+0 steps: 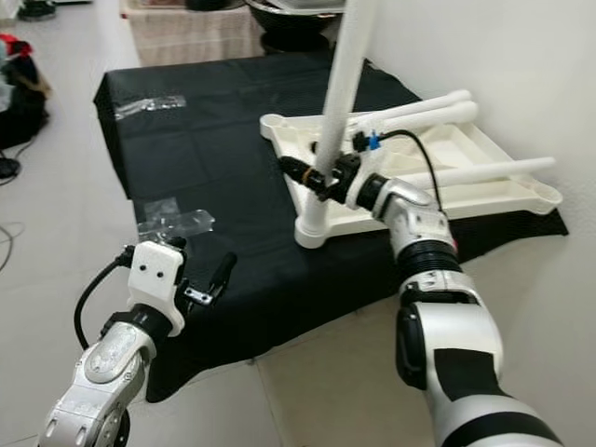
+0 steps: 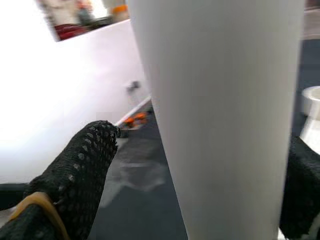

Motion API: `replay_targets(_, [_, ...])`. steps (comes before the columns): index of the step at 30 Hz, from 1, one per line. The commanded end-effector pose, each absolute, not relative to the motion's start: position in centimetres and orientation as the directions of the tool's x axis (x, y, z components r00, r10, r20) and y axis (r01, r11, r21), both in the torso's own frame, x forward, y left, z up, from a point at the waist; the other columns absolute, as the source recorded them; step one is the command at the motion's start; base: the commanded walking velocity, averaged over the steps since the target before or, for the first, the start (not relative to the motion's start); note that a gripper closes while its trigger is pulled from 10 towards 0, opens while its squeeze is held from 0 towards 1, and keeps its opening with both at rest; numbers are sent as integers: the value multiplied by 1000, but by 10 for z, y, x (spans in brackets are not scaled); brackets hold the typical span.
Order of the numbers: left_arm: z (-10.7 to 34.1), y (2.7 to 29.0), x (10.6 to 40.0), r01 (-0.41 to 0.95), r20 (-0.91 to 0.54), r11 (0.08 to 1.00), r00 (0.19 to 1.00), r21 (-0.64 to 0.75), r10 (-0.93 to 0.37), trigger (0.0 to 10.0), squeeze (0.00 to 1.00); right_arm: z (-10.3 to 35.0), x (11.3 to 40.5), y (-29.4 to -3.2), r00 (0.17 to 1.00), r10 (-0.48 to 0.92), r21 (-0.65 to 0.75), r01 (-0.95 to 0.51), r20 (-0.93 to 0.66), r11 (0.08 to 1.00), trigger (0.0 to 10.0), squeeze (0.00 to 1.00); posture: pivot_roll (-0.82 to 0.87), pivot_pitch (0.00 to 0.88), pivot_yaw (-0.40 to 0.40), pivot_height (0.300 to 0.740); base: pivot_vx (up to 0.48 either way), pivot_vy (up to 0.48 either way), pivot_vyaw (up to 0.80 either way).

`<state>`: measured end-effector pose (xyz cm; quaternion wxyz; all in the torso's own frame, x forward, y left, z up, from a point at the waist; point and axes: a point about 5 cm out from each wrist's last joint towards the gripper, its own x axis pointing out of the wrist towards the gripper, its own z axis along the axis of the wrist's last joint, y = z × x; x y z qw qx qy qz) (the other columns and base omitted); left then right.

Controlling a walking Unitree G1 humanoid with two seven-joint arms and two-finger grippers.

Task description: Building children table

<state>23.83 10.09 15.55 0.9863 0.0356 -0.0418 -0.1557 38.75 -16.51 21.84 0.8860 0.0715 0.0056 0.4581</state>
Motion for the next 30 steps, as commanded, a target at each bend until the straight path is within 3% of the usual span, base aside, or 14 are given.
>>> replay_targets(1, [156, 100, 237, 300, 66, 950, 950, 92, -306, 10000, 0, 219, 383, -149, 470, 881, 133, -878, 60, 460, 10000, 0, 41, 65, -83, 740, 0, 0, 0])
replay_targets(6, [155, 100, 238, 302, 67, 949, 949, 91, -308, 10000, 0, 215, 370, -131, 281, 958, 130, -953, 49, 273, 10000, 0, 35, 65, -82, 740, 0, 0, 0])
replay_targets(11, [155, 99, 239, 303, 67, 949, 948, 91, -310, 10000, 0, 212, 365, -121, 218, 975, 119, -970, 47, 211, 10000, 0, 36, 66, -80, 740, 0, 0, 0])
replay_targets(15, [155, 99, 239, 304, 67, 948, 948, 90, -310, 10000, 0, 211, 366, -113, 229, 973, 107, -969, 41, 223, 10000, 0, 33, 67, -81, 740, 0, 0, 0])
replay_targets(19, [155, 98, 239, 306, 66, 948, 948, 87, -312, 10000, 0, 212, 374, -103, 311, 949, 102, -947, 46, 305, 10000, 0, 32, 66, -80, 740, 0, 0, 0])
replay_targets(20, [155, 98, 238, 306, 66, 948, 948, 87, -312, 10000, 0, 213, 377, -101, 349, 936, 101, -934, 49, 343, 7490, 0, 36, 66, -83, 740, 0, 0, 0])
replay_targets(21, [155, 98, 238, 306, 65, 948, 948, 87, -312, 10000, 0, 214, 378, -99, 369, 928, 101, -926, 51, 363, 7490, 0, 36, 66, -83, 740, 0, 0, 0])
replay_targets(22, [155, 98, 239, 305, 65, 948, 948, 87, -311, 10000, 0, 214, 380, -98, 390, 919, 100, -918, 50, 384, 0, 0, 36, 66, -83, 740, 0, 0, 0])
replay_targets(30, [154, 99, 239, 302, 65, 949, 949, 87, -308, 10000, 0, 217, 382, -101, 463, 882, 108, -884, 84, 454, 0, 0, 29, 67, -80, 740, 0, 0, 0])
